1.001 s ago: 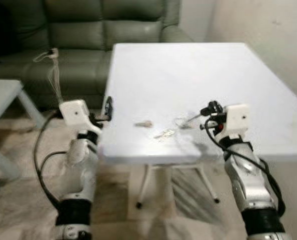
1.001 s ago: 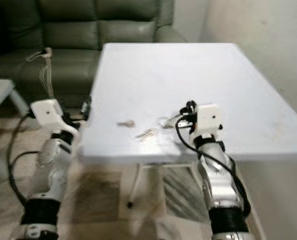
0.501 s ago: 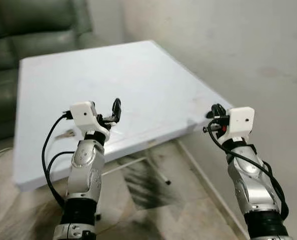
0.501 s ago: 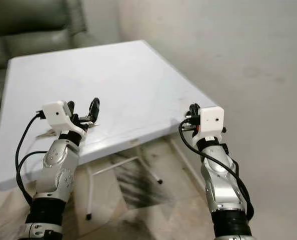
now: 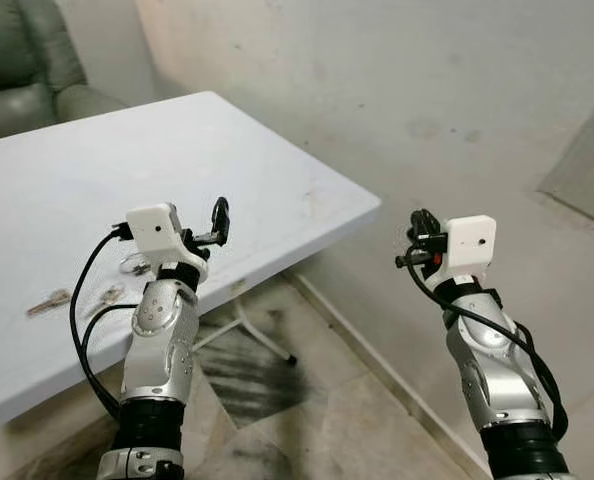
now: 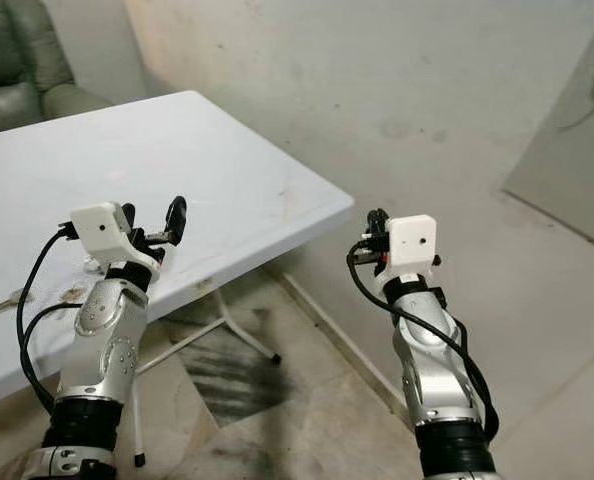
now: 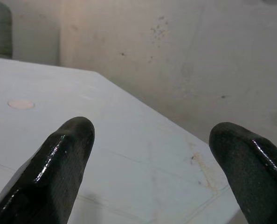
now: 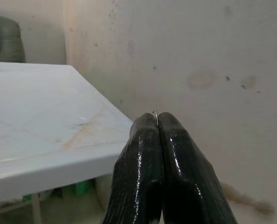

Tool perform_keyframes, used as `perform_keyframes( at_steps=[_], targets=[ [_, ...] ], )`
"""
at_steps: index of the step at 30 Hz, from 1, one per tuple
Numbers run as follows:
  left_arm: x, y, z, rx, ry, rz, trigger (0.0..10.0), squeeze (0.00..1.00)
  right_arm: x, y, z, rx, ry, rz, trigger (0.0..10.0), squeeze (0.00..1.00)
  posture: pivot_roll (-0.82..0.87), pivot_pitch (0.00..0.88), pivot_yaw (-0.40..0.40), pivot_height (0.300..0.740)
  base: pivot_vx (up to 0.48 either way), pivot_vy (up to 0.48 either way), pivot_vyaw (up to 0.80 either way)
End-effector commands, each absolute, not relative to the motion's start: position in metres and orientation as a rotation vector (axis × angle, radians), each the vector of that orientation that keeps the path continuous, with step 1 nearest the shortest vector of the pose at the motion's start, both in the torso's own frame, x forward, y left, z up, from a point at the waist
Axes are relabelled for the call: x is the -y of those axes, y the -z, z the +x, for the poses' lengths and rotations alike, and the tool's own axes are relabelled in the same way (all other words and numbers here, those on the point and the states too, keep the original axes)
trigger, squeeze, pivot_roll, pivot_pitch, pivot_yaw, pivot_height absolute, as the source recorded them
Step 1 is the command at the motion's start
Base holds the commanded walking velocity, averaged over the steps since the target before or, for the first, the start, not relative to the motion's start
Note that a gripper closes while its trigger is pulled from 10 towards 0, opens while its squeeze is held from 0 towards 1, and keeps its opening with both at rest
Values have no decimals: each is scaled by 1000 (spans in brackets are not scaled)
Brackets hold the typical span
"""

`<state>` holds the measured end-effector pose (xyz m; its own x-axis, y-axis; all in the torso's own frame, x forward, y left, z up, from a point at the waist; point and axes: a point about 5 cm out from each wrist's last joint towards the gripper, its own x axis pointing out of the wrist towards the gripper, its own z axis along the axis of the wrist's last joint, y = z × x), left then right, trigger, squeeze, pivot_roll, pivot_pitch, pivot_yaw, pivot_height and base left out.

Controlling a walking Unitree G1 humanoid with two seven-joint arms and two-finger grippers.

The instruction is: Hang keys on a hook

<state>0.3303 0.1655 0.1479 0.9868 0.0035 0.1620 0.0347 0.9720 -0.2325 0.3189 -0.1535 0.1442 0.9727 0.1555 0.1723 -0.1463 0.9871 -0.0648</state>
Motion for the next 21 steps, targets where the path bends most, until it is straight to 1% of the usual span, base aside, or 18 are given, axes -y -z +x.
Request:
perform_keyframes(
  at_steps=[1,21],
  targets=[
    [-157,-147,331,149,30,-251,10000,0,161,-148,319,185,-130,-65,10000,0,-21,0,-35,740,0,0,-763],
    [-156,-145,331,125,-17,-261,10000,0,160,-154,321,199,-147,-60,10000,0,-16,0,-53,740,0,0,-759]
  ],
)
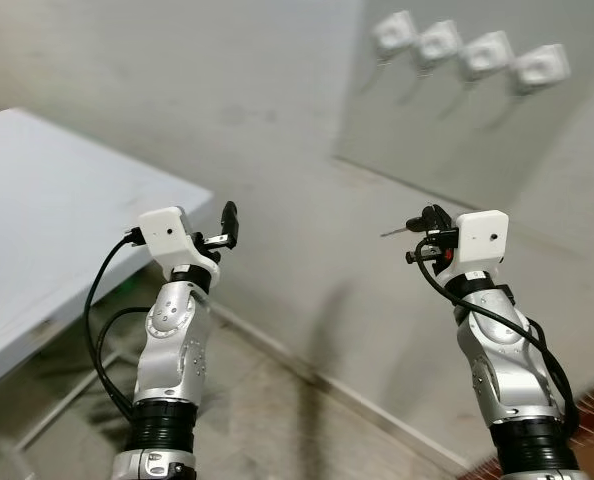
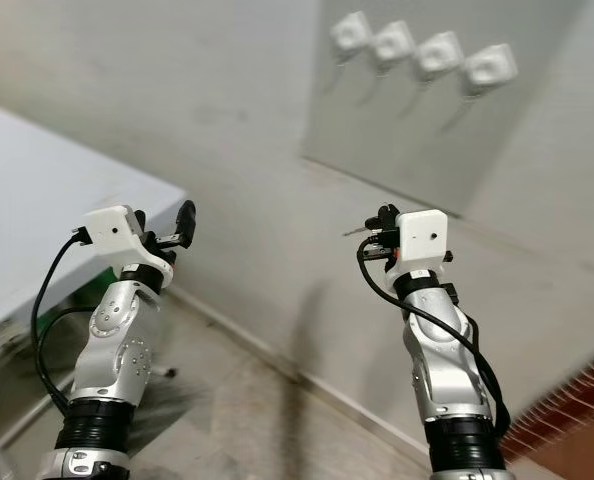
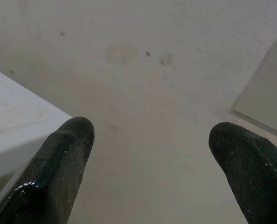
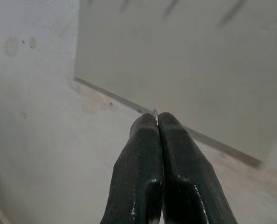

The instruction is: Hang keys on a hook

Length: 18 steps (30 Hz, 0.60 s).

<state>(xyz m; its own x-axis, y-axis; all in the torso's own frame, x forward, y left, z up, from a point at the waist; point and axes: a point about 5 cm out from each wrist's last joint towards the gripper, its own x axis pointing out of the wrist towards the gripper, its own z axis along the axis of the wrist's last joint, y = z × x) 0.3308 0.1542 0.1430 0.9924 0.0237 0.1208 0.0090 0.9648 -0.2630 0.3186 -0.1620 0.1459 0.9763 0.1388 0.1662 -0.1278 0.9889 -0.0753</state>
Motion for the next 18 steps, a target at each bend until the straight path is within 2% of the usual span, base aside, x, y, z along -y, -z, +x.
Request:
perform_keyframes(
  at_steps=[1,11,18],
  targets=[
    [-156,-145,331,122,-20,-265,10000,0,160,-155,321,208,-148,-64,10000,0,-16,0,-53,740,0,0,-419],
    [-151,-144,330,99,-19,-275,10000,0,163,-157,323,189,-139,-73,10000,0,-16,0,-55,740,0,0,-42],
    [-146,-144,328,101,-2,-285,10000,0,162,-157,324,185,-141,-69,10000,0,-16,0,-56,740,0,0,-731]
  ],
)
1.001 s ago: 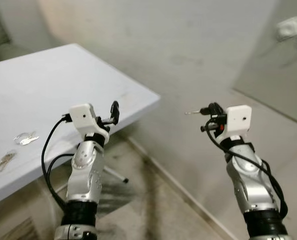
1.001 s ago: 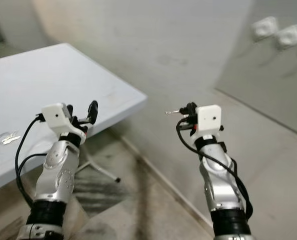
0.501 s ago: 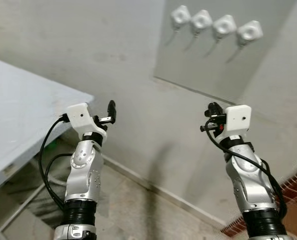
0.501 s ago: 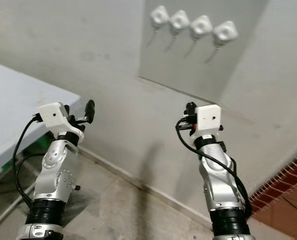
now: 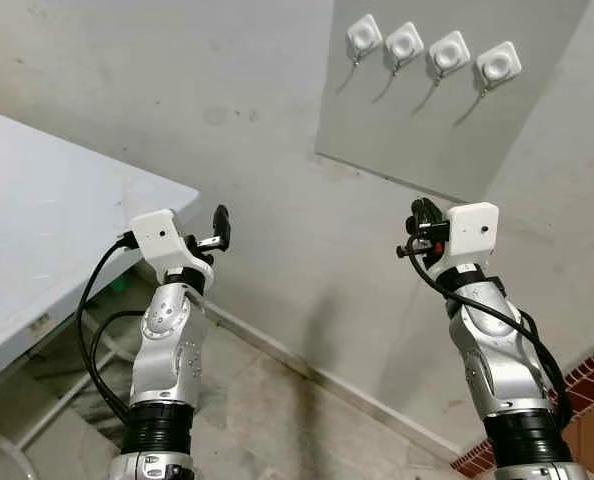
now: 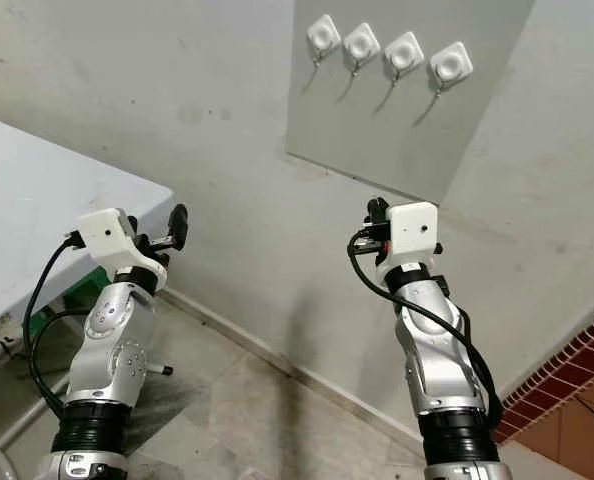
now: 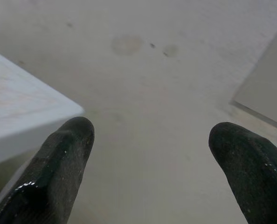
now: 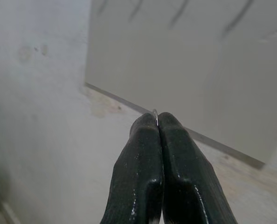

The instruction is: Hang keys on a hook

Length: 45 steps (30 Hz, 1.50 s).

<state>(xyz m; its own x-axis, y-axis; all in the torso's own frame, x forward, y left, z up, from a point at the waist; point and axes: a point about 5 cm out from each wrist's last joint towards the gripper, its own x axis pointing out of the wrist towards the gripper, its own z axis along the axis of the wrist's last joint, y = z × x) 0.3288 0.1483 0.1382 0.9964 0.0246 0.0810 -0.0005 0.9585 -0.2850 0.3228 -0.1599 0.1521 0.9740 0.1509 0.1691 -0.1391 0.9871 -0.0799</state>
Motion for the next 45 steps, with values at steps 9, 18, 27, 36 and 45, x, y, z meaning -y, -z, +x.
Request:
perform_keyframes(
  at_steps=[9,18,27,36,45],
  targets=[
    [-144,-146,329,104,10,-291,10000,0,162,-156,325,174,-143,-76,10000,0,-16,0,-58,740,0,0,-725],
    [-140,-144,326,97,25,-279,10000,0,162,-155,325,168,-149,-76,10000,0,-12,0,-63,740,0,0,-725],
    [-136,-142,324,83,48,-302,10000,0,160,-154,324,162,-158,-73,10000,0,-10,0,-65,740,0,213,-726],
    [-135,-140,323,70,40,-287,10000,0,158,-152,323,157,-166,-75,10000,0,-8,0,-66,740,0,0,-726],
    [-134,-139,322,57,35,-291,10000,0,156,-152,323,154,-177,-78,10000,0,-2,0,-67,740,0,0,-726]
  ],
)
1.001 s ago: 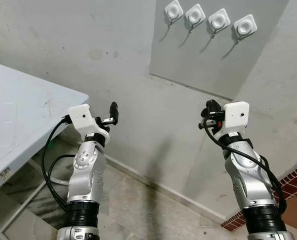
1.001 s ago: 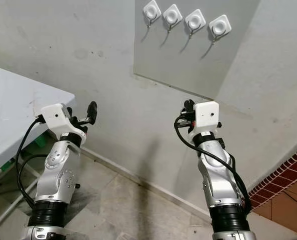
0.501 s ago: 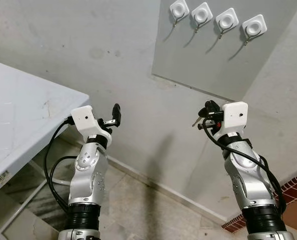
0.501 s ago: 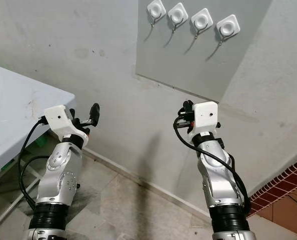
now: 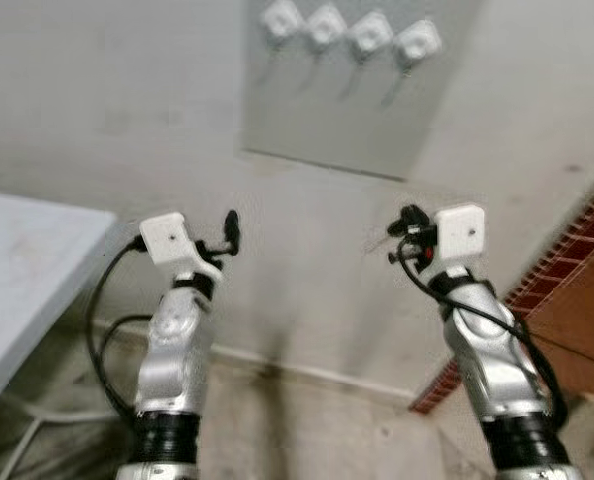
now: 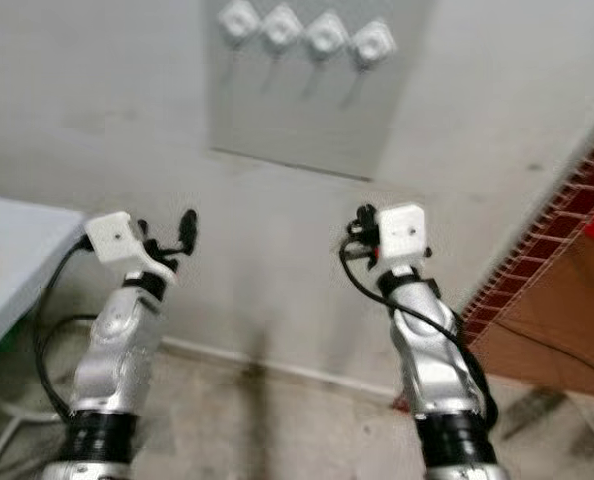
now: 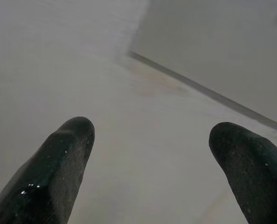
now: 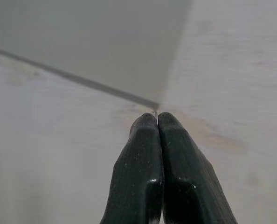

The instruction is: Hang keys on a hook

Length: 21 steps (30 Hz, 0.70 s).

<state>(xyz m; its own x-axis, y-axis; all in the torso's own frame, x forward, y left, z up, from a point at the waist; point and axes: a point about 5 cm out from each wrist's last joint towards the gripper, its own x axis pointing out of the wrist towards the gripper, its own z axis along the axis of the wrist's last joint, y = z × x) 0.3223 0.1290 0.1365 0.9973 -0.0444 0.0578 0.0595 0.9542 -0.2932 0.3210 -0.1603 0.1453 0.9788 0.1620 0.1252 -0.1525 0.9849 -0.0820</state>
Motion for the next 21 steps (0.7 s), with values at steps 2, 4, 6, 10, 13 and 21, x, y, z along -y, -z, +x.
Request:
perform_keyframes(
  at_steps=[2,4,6,10,13,21],
  targets=[
    [-135,-139,322,52,30,-292,10000,0,156,-152,323,154,-177,-77,10000,0,-1,0,-68,740,0,0,-725],
    [-135,-138,322,46,24,-293,10000,0,156,-152,323,156,-174,-74,10000,0,-1,0,-68,740,0,0,-722],
    [-136,-138,321,44,17,-292,10000,0,157,-154,322,173,-167,-57,10000,0,-1,0,-68,740,0,0,-594],
    [-136,-139,322,44,6,-271,10000,0,158,-155,322,179,-170,-71,10000,0,-3,0,-68,740,0,0,0],
    [-137,-140,322,44,1,-266,10000,0,159,-155,322,179,-169,-71,10000,0,-3,0,-68,740,0,0,0],
    [-137,-142,324,29,2,-273,10000,0,162,-161,321,211,-163,-54,10000,0,-14,0,-57,740,0,0,0]
  ],
)
